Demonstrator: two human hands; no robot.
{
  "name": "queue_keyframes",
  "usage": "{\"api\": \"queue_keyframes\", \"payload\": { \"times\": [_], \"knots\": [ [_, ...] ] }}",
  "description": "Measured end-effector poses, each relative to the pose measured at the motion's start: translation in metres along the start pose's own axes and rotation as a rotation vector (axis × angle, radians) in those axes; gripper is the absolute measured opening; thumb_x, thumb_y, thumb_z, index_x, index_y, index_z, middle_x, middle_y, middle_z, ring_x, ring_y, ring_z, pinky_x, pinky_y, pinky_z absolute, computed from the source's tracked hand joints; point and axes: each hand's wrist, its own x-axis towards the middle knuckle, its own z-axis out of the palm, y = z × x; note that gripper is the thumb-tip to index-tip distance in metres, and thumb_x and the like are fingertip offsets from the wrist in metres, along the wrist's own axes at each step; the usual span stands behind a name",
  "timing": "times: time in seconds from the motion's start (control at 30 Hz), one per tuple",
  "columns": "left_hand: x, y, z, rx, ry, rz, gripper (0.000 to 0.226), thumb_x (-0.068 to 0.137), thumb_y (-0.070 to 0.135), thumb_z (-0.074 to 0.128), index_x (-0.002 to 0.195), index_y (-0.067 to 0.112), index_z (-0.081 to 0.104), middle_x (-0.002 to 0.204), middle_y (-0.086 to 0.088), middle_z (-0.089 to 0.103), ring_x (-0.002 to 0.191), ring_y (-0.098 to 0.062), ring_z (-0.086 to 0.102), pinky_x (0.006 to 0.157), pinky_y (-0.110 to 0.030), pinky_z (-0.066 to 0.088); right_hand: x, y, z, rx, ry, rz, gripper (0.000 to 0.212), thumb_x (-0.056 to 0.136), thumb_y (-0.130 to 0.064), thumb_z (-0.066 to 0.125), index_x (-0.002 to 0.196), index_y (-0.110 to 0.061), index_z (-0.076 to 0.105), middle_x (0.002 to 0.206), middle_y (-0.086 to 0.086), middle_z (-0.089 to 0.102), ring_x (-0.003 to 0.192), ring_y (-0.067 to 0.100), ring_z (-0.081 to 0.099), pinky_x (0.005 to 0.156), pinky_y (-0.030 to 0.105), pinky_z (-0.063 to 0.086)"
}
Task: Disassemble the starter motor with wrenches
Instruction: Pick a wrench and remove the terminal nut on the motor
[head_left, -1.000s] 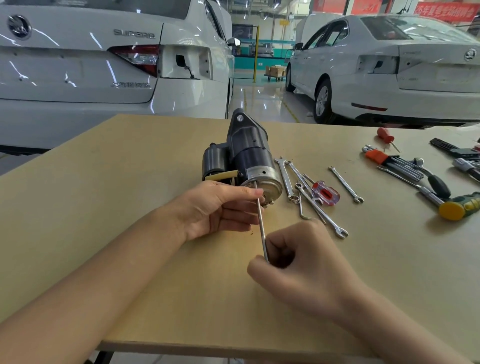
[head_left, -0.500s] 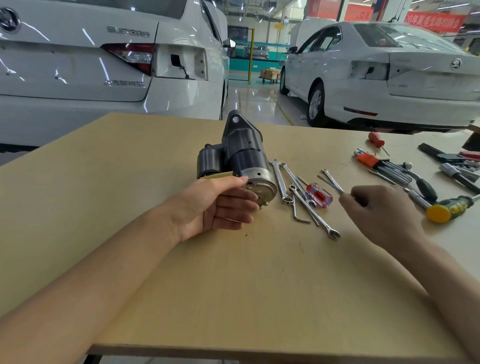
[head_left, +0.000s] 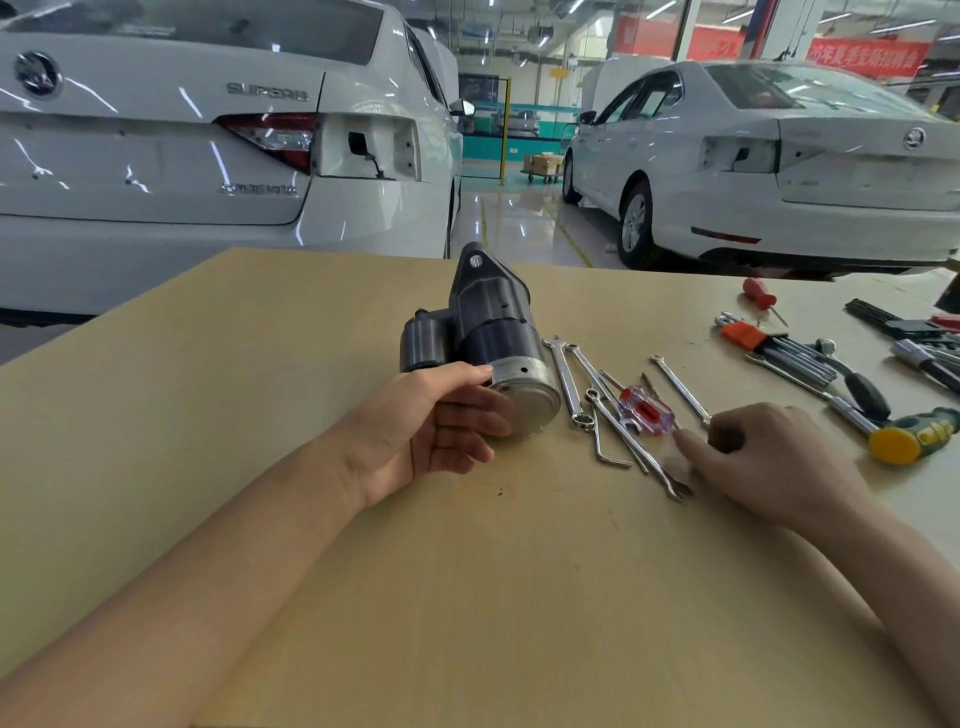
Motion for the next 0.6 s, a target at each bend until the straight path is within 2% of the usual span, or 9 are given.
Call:
{"api": "queue_keyframes", "payload": {
  "times": [0.1,0.17,0.23,0.33,0.43,0.5,0.6],
  "knots": [
    [0.001,0.0,-0.002,-0.018,-0.006,0.027,0.037,0.092,0.024,0.054,0.064,0.013,0.077,0.064,-0.005,0.069,0.046,-0.014,0.06,0.042,-0.019,0.045,0.012,0.01,0.003,0.086,0.099,0.09,0.025,0.086,-0.038,0.065,0.075,-0.016,0.069,0.065,-0.003,0.057,0.063,0.017,0.05,0.05,0.025,0.03],
    [0.001,0.001,-0.002,-0.047,-0.034,0.076,0.031,0.084,0.02,0.054,0.065,0.012,0.077,0.061,-0.005,0.067,0.044,-0.014,0.057,0.04,-0.02,0.043,0.022,0.015,0.007,0.095,0.04,0.164,0.03,0.085,-0.043,0.066,0.098,-0.016,0.071,0.08,0.001,0.061,0.075,0.02,0.053,0.055,0.028,0.033],
    [0.0,0.002,-0.002,-0.107,-0.055,0.157,0.027,0.074,0.025,0.055,0.064,0.011,0.076,0.054,-0.005,0.063,0.039,-0.014,0.05,0.037,-0.018,0.036,0.03,0.018,0.013,0.086,-0.026,0.183,0.039,0.085,-0.043,0.067,0.109,-0.013,0.071,0.091,0.006,0.062,0.084,0.023,0.053,0.06,0.029,0.034],
    [0.001,0.004,-0.004,-0.197,0.003,0.313,0.029,0.074,0.027,0.054,0.056,0.012,0.071,0.044,-0.002,0.052,0.032,-0.012,0.039,0.036,-0.015,0.025,0.038,0.018,0.013,0.077,-0.018,0.182,0.026,0.086,-0.036,0.068,0.096,-0.013,0.076,0.085,0.005,0.062,0.08,0.022,0.053,0.057,0.028,0.036],
    [0.002,0.005,-0.009,-0.298,0.151,0.436,0.043,0.085,0.02,0.044,0.048,0.013,0.064,0.039,0.0,0.042,0.03,-0.011,0.03,0.037,-0.013,0.02,0.048,0.018,0.011,0.132,-0.025,0.224,0.014,0.081,-0.023,0.073,0.082,-0.01,0.077,0.081,0.007,0.067,0.081,0.023,0.059,0.068,0.036,0.05],
    [0.003,0.006,-0.011,-0.342,0.226,0.479,0.052,0.091,0.018,0.036,0.046,0.014,0.062,0.038,0.0,0.039,0.031,-0.012,0.029,0.038,-0.014,0.018,0.058,0.017,0.005,0.161,-0.106,0.28,0.014,0.077,-0.017,0.076,0.075,-0.004,0.074,0.074,0.011,0.067,0.072,0.023,0.058,0.063,0.033,0.05],
    [0.003,0.006,-0.012,-0.333,0.309,0.497,0.053,0.093,0.017,0.035,0.048,0.013,0.061,0.04,-0.001,0.04,0.032,-0.013,0.03,0.038,-0.016,0.018,0.074,0.01,-0.008,0.169,-0.325,0.397,0.023,0.081,-0.014,0.074,0.077,0.003,0.059,0.071,0.015,0.059,0.062,0.024,0.054,0.05,0.027,0.044]
  ]
}}
